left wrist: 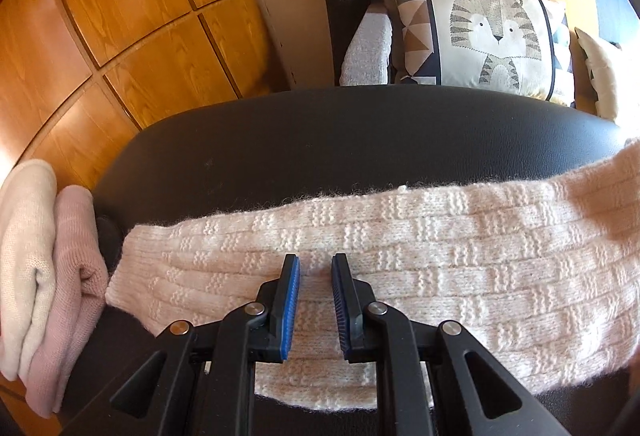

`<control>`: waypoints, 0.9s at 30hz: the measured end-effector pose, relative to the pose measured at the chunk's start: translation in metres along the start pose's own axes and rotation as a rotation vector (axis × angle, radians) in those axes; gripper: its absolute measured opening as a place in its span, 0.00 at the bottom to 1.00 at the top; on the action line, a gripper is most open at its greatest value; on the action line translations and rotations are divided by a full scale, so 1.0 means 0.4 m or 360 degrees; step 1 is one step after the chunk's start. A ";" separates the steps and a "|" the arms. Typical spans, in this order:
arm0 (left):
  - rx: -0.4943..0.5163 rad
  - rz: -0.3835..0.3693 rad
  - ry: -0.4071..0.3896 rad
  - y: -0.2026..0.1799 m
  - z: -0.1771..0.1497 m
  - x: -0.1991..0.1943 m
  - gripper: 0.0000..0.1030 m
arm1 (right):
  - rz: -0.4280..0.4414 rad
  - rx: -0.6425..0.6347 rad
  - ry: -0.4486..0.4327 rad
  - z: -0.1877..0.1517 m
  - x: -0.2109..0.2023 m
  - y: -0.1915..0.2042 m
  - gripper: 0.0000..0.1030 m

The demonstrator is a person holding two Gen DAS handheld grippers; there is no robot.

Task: Fold clothes

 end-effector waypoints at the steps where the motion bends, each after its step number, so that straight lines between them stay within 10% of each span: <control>1: -0.0005 -0.0003 0.0001 0.002 0.000 -0.001 0.16 | -0.0001 0.0000 0.0001 0.000 0.000 0.000 0.55; 11: -0.0022 -0.0013 0.0029 0.000 -0.002 -0.024 0.16 | 0.0004 -0.0001 -0.0002 0.002 0.001 -0.001 0.55; 17: -0.0067 -0.0264 -0.0017 -0.078 -0.044 -0.128 0.16 | 0.0066 0.0008 -0.0006 0.007 -0.004 -0.003 0.56; 27: 0.0299 -0.0735 0.0132 -0.410 -0.268 -0.321 0.16 | 0.0188 0.0028 -0.0054 -0.013 -0.078 -0.006 0.56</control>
Point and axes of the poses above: each gripper's, at about its wrist camera, not at the fingertips, and x roughly the way its jaws point, y to its left, z to its top, the point moved 10 cm from there along x, roughly the way its jaws point, and after that the axes turned 6 degrees about -z, right-handed, at the moved point
